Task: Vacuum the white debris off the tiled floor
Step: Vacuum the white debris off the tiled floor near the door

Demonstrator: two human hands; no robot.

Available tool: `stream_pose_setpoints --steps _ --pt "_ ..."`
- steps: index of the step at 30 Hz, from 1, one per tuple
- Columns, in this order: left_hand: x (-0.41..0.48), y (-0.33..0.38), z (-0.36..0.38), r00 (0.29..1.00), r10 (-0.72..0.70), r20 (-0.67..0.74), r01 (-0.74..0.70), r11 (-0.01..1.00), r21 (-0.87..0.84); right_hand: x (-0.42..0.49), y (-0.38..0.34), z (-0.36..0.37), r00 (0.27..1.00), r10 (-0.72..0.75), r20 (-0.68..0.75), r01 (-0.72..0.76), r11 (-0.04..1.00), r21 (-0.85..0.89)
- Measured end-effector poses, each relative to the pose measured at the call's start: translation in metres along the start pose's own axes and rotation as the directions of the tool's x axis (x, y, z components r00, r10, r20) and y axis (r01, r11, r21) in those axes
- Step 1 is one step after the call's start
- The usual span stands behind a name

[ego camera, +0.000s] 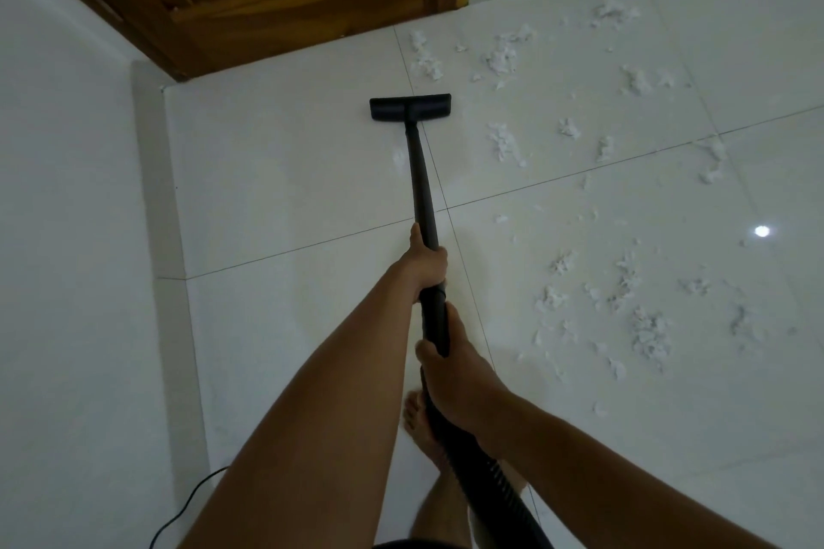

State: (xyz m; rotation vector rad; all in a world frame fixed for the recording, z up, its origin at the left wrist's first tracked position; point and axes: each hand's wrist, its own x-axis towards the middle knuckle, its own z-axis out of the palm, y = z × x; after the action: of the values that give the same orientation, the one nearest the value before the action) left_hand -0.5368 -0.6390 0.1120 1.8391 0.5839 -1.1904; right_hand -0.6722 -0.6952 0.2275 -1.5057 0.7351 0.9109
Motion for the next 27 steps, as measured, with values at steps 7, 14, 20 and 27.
stream_pose_setpoints --steps 7,14,20,27 --pt "-0.010 0.004 0.014 1.000 0.003 -0.009 -0.003 1.000 0.000 -0.007 0.004 -0.015 1.000 0.011 0.022 -0.011 1.000 0.022" --pt "-0.034 0.015 0.042 1.000 -0.024 -0.017 0.024 1.000 -0.006 -0.029 0.010 -0.046 0.999 0.014 0.040 -0.014 1.000 -0.013" --pt "-0.026 0.013 0.054 0.999 -0.029 -0.029 0.029 1.000 -0.002 -0.029 0.016 -0.058 0.999 0.002 0.049 0.000 0.999 -0.043" --pt "-0.013 0.044 0.034 1.000 -0.014 -0.009 0.014 1.000 -0.005 -0.010 -0.014 -0.061 0.999 0.004 0.036 -0.005 1.000 0.014"
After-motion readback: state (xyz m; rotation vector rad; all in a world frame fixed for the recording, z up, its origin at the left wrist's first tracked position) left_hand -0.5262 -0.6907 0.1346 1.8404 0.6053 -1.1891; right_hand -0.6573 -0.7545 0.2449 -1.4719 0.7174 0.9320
